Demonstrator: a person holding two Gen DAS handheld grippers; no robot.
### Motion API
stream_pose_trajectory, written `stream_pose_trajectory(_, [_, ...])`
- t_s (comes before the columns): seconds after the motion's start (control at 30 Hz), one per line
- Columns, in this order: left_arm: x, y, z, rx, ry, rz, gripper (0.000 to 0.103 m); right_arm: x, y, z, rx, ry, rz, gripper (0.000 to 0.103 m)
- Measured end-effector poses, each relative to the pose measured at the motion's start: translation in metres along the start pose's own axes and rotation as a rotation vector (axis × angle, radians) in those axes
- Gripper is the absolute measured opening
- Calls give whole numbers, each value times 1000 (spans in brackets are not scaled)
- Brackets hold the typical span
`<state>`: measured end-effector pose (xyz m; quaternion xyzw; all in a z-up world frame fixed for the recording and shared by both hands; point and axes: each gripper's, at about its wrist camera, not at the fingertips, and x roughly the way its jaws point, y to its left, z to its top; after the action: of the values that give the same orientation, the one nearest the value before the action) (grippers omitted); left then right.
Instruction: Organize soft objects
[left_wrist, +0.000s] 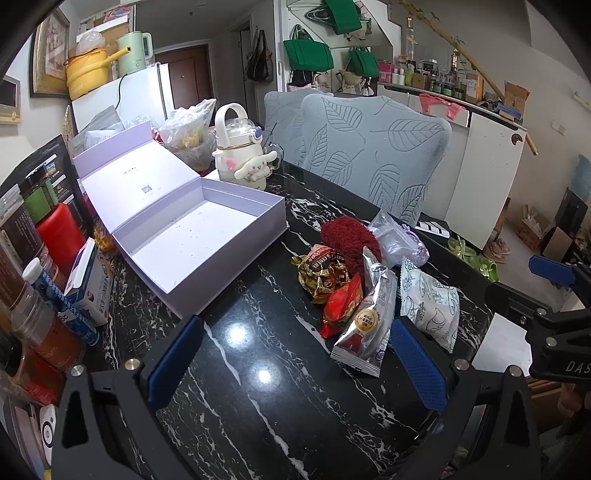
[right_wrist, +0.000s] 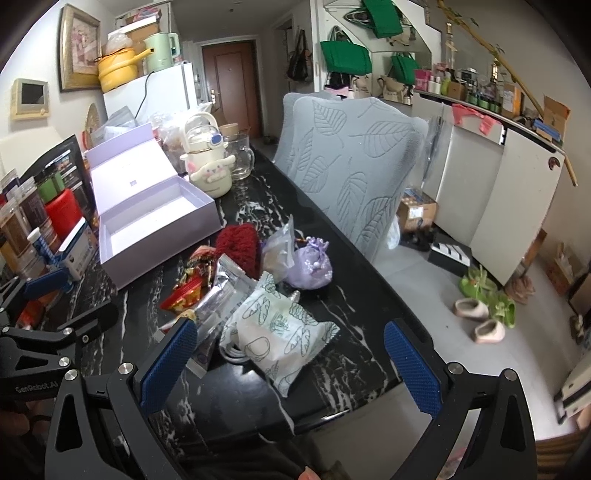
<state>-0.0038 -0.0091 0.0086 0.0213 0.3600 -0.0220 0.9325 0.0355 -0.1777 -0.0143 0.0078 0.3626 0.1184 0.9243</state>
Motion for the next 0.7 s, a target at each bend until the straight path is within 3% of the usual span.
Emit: stream_pose_trajectory(0.7, [-8,-2,-4,0,-12,-4,103,-11,2,-5,-11,-24,-4,103])
